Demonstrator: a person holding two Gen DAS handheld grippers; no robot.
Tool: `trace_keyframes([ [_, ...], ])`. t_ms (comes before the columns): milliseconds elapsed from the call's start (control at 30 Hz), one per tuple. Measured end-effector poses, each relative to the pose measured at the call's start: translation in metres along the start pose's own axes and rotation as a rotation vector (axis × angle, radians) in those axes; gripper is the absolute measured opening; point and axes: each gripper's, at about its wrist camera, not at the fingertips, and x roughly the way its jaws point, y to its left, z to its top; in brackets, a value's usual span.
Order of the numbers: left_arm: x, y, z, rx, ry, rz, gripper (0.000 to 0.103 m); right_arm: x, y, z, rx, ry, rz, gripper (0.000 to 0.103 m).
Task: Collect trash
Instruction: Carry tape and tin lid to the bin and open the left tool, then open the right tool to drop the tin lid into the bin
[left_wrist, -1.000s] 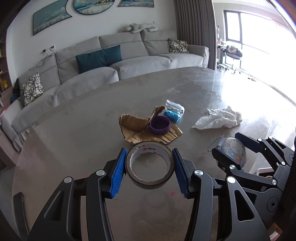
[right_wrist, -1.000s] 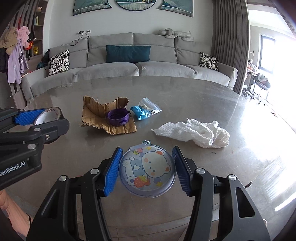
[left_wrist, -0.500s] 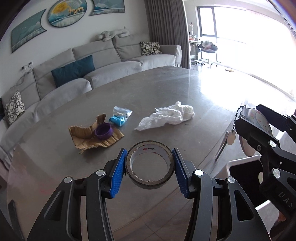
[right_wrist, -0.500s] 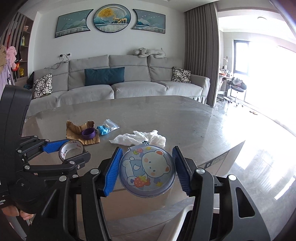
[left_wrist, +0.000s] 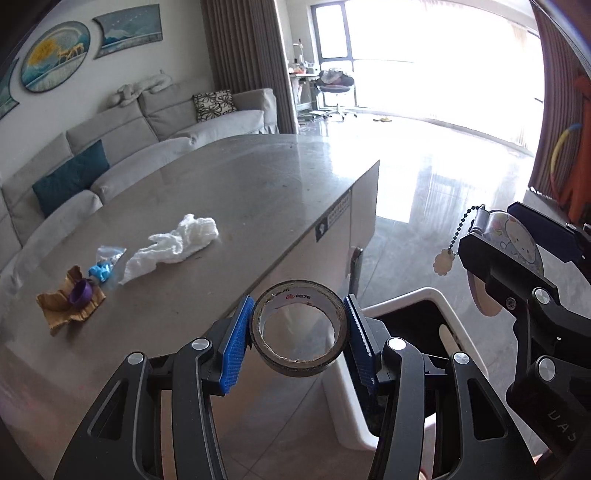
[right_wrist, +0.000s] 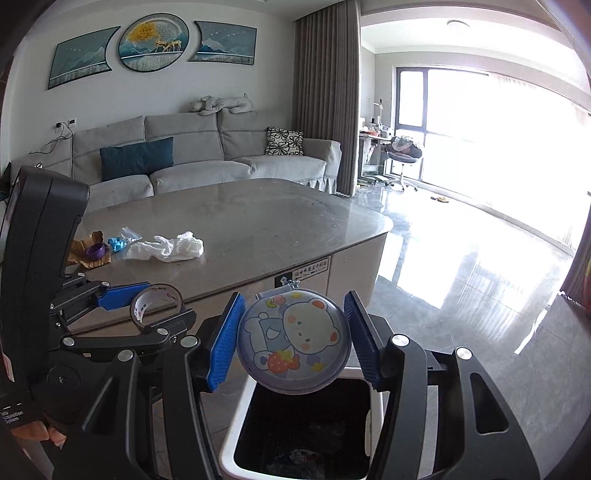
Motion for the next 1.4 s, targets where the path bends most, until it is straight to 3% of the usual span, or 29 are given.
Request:
trace_keyframes([
  [333,0.030,-0.063,-0.007,0.057,0.058,-0.076,0.051,0.010,-0.059,-0.030,0.089,0.087,-0.077,0.056],
  [667,0.069,-0.090,-0.025,0.075,0.164,-0.114,0.052,0.016,-0.069,-0.037,0.082,0.123,-0.092,0.056],
  [700,0.072,-0.090,-0.025,0.076,0.176,-0.125,0.055,0.018,-0.069,-0.038,0.079,0.130,-0.095,0.056],
  [733,0.074,-0.092,-0.026,0.083,0.187,-0.138,0.073,0.019,-0.070,-0.039,0.078,0.136,-0.097,0.056],
  [800,0.074,-0.095,-0.029,0.099,0.181,-0.138,0.096,0.021,-0.071,-0.041,0.077,0.145,-0.099,0.056],
  [933,0.076,-0.097,-0.032,0.130,0.168,-0.106,0.097,0.023,-0.070,-0.041,0.062,0.156,-0.121,0.056],
  [1100,0.081,-0.092,-0.028,0.119,0.179,-0.107,0.097,0.023,-0.070,-0.040,0.061,0.154,-0.118,0.056],
  [1400,0.062,-0.067,-0.018,0.088,0.130,-0.060,0.097,0.025,-0.068,-0.038,0.069,0.157,-0.098,0.057],
])
